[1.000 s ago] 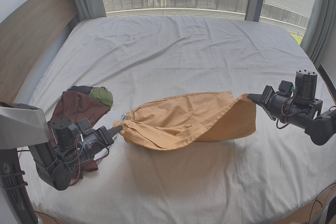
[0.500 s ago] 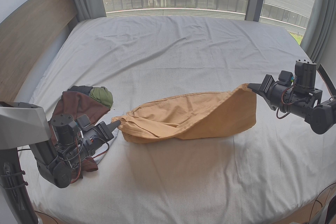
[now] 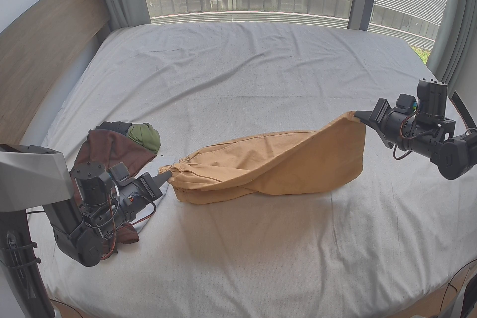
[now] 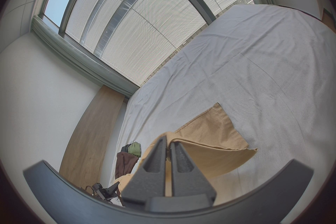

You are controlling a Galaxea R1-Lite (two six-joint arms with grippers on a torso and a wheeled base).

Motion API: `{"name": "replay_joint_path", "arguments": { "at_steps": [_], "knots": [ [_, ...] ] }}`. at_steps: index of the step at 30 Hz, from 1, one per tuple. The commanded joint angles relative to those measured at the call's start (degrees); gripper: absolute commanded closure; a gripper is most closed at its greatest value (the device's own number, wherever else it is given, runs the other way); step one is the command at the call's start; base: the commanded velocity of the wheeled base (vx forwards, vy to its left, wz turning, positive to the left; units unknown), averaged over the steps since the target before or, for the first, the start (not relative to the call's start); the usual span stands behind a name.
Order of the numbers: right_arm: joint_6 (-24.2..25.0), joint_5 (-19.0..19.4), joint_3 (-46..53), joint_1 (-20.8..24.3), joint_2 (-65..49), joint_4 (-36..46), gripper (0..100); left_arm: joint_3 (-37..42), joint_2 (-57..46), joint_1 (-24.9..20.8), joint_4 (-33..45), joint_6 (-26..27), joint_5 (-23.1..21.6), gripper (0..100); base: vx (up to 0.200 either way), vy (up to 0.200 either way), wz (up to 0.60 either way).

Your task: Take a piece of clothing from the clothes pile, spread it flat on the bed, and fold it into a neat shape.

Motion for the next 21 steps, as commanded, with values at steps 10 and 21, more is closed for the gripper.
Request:
{"name": "replay_joint_path", "arguments": {
  "at_steps": [10,21],
  "knots": [
    [0.0,0.0,-1.9,-0.1,0.4,0.1,100,0.1,1.5,-0.1,-0.1,0.1,0.1,100,0.000,0.000,0.00],
    [0.0,0.0,-4.0,-1.5,3.6,0.0,100,-2.2,1.8,-0.2,-0.1,0.2,0.3,100,0.000,0.000,0.00]
  ]
}}
